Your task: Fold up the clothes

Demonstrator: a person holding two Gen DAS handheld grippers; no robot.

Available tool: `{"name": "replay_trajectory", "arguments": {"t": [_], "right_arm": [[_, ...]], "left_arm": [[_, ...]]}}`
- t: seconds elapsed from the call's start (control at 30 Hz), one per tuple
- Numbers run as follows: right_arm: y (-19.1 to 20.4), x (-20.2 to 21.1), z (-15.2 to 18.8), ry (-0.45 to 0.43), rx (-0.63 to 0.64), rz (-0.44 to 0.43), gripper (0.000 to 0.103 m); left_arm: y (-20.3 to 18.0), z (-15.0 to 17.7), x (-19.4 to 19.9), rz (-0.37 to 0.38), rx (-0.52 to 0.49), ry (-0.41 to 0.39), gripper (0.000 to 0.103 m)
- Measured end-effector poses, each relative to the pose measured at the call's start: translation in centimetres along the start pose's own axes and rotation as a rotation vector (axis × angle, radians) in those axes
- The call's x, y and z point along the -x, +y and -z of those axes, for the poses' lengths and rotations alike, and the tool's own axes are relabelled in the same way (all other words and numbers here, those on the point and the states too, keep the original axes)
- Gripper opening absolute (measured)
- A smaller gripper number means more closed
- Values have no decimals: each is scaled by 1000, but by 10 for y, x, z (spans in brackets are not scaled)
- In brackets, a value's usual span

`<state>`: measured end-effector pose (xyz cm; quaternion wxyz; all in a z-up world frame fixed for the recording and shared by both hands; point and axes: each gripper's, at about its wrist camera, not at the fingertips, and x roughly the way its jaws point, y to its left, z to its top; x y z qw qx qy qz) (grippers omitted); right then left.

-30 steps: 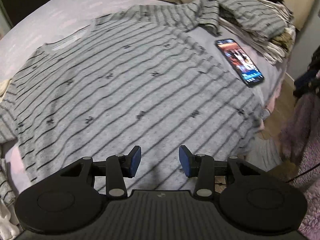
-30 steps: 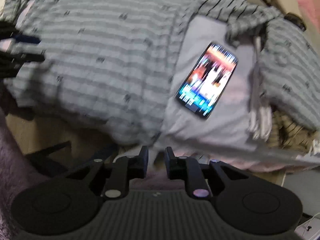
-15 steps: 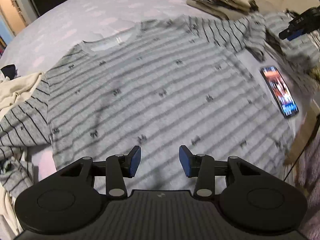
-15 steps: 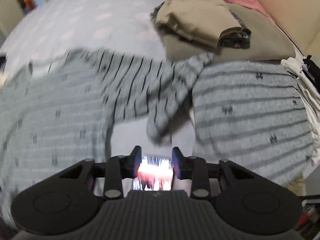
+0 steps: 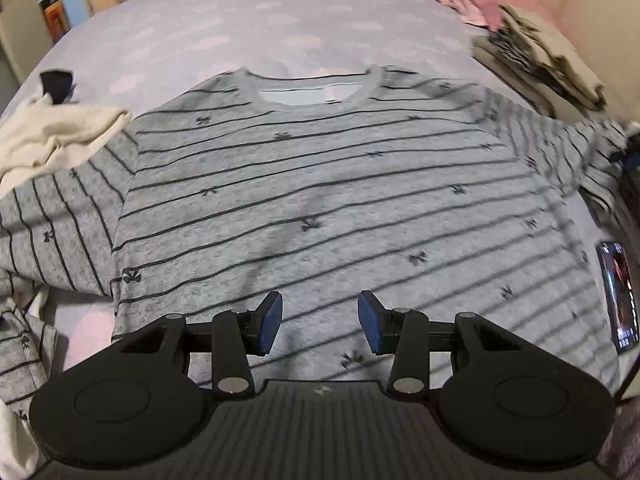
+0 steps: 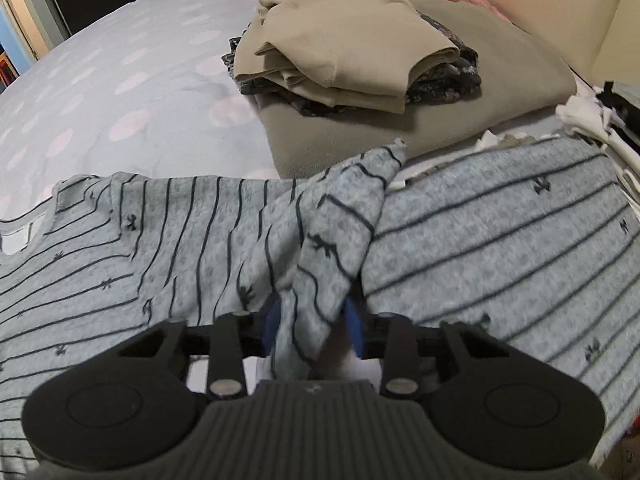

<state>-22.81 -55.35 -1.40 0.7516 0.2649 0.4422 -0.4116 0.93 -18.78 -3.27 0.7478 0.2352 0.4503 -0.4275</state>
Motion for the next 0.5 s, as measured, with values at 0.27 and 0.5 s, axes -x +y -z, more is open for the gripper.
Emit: {"name": "replay_trajectory", "arguments": {"t": [0.27,0.5], "right_arm": [[17,13,-12,-77,23,-21,5],[54,75,-33,-245,54,-118,4]], "left_arm": [[-2,-5,-1,21,25,-14,40],[-8,-4,3,23,9,-28,40]]}}
